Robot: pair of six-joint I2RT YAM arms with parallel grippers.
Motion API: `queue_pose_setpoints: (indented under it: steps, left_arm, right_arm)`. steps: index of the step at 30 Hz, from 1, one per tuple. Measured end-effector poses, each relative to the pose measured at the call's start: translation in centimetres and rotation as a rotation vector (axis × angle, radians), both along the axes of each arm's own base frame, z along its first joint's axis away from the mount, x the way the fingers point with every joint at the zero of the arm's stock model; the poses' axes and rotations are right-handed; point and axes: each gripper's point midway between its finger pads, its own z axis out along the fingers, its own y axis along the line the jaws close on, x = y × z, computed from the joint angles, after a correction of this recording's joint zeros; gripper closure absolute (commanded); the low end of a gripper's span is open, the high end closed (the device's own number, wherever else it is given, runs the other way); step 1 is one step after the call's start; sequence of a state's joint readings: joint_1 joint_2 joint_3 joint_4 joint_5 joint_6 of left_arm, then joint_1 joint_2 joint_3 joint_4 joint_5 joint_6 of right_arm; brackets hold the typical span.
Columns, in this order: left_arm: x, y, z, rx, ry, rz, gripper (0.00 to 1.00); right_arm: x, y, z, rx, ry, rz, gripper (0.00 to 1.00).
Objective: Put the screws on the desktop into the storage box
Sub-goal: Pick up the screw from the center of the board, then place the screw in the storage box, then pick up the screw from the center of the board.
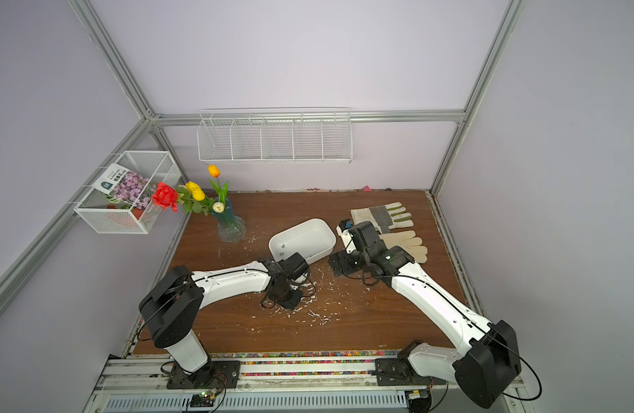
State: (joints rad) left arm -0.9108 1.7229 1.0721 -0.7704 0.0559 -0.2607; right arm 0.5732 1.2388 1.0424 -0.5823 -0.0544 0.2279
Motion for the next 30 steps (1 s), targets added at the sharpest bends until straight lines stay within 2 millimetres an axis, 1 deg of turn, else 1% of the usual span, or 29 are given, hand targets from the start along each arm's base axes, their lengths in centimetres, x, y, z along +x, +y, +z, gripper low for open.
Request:
queue_pose_setpoints:
  steps: [2,4,7,9,11,14,15,17,18,19,20,22,25,27,30]
  left_arm:
    - [0.6,-0.7,1.2,-0.023,-0.018,0.000,0.98]
    - [1.5,-1.5,2.8,-0.063,-0.045,0.004,0.98]
    - [3.0,-2.2,4.9,-0.119,-0.073,0.022,0.98]
    - [4.5,-2.1,6.2,-0.148,-0.091,0.045,0.98]
    - [6.4,-1.8,7.7,-0.170,-0.123,0.072,0.98]
    - [9.5,-1.7,10.5,-0.202,-0.196,0.099,0.97]
    - [10.4,-2.0,11.5,-0.213,-0.220,0.099,0.94]
    - [12.1,-2.6,12.8,-0.228,-0.261,0.091,0.74]
    - [12.9,-2.9,13.1,-0.232,-0.275,0.087,0.61]
    - [13.4,-3.0,13.1,-0.230,-0.282,0.086,0.48]
    - [13.8,-3.0,12.9,-0.224,-0.283,0.090,0.37]
    - [14.3,-2.6,12.1,-0.206,-0.273,0.101,0.22]
    - [14.7,-1.5,11.7,-0.184,-0.271,0.121,0.07]
    - [14.9,-0.6,12.0,-0.181,-0.280,0.139,0.05]
    - [14.1,1.0,12.9,-0.189,-0.294,0.154,0.01]
  right_arm:
    - [0.1,-0.1,0.0,-0.004,-0.002,-0.004,0.07]
    - [0.1,-0.2,0.0,-0.008,-0.004,-0.007,0.07]
    - [0.1,-0.3,-0.1,-0.013,-0.004,-0.011,0.07]
    - [0.1,-0.4,-0.1,-0.015,-0.005,-0.014,0.07]
    - [0.2,-0.4,-0.1,-0.014,-0.004,-0.018,0.07]
    - [0.2,-0.5,-0.1,-0.013,-0.003,-0.021,0.07]
    - [0.2,-0.5,-0.1,-0.013,-0.003,-0.021,0.07]
    - [0.2,-0.5,-0.1,-0.011,-0.002,-0.023,0.07]
    - [0.2,-0.5,-0.1,-0.011,-0.002,-0.024,0.07]
    - [0.1,-0.5,-0.2,-0.009,0.000,-0.025,0.07]
    - [0.1,-0.5,-0.4,-0.011,0.003,-0.026,0.07]
    - [-0.2,-0.6,-1.1,-0.012,0.020,-0.025,0.07]
    - [-0.9,-0.3,-1.9,0.000,0.053,0.000,0.10]
    - [-1.3,0.1,-2.1,0.017,0.071,0.020,0.10]
    - [-1.8,0.8,-2.5,0.022,0.089,0.048,0.11]
